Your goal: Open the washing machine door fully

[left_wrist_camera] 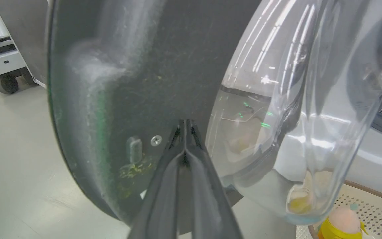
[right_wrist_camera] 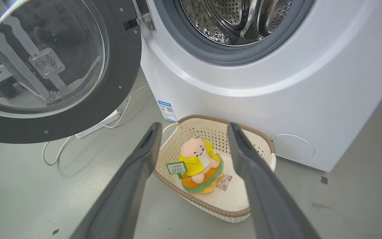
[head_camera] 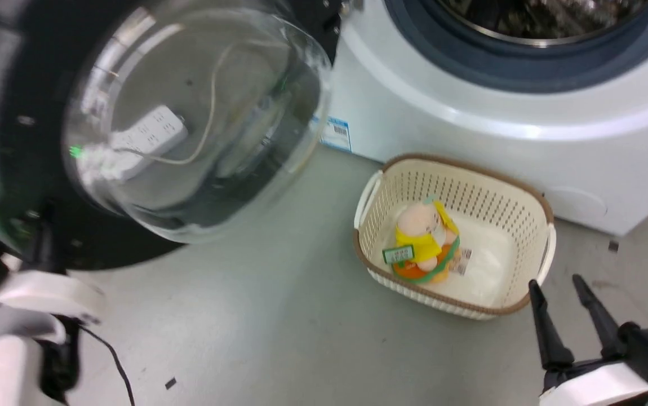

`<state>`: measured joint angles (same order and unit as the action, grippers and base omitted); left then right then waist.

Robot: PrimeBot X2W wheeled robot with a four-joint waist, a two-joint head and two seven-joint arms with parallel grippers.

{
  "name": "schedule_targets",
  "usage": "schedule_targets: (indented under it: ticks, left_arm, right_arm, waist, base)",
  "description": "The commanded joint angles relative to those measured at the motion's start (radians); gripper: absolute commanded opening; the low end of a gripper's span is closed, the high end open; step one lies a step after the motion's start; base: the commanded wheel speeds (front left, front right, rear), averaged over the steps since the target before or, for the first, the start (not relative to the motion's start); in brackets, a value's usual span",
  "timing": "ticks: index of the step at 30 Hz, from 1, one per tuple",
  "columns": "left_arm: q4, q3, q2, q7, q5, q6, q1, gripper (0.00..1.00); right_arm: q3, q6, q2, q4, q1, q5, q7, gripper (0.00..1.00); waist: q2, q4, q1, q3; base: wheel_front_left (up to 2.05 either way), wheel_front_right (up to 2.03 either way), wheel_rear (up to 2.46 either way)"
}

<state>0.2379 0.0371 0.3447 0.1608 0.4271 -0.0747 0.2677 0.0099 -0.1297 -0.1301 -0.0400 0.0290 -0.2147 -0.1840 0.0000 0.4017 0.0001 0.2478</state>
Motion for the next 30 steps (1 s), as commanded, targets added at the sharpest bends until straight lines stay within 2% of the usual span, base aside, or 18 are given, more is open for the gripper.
schedule_targets:
  ticks: [1, 9, 19, 24, 30]
  left_arm:
    - [0.016, 0.013, 0.012, 0.007, 0.007, 0.004, 0.026, 0.0]
    - [0.166, 0.092, 0.069, 0.043, 0.072, 0.034, 0.158, 0.0]
    - [0.315, 0.1, 0.111, 0.084, 0.069, 0.078, 0.258, 0.0]
    - [0.301, 0.09, 0.091, 0.097, 0.048, 0.098, 0.24, 0.0]
    - [0.153, 0.055, 0.033, 0.1, -0.005, 0.099, 0.148, 0.0]
  right_arm:
    - [-0.003, -0.001, -0.01, 0.01, -0.014, 0.004, 0.007, 1.0]
    - [-0.007, -0.001, -0.026, 0.053, -0.036, 0.008, 0.038, 1.0]
    - [-0.017, -0.001, -0.027, 0.06, -0.038, 0.007, 0.042, 1.0]
    - [-0.018, -0.001, -0.013, 0.038, -0.046, -0.001, 0.021, 1.0]
    - [-0.06, -0.001, 0.0, 0.009, -0.064, -0.009, -0.02, 1.0]
  waist:
    - [0.0, -0.01, -0.0001, 0.033]
    - [0.0, -0.02, -0.0001, 0.099]
    - [0.0, -0.031, -0.0001, 0.099]
    - [0.0, -0.048, -0.0001, 0.055]
    - [0.0, -0.085, -0.0001, -0.03]
  base:
    - [0.0, 0.0, 0.0]
    - [0.0, 0.0, 0.0]
    - [0.0, 0.0, 0.0]
    - [0.0, 0.0, 0.0]
    - [0.0, 0.0, 0.0]
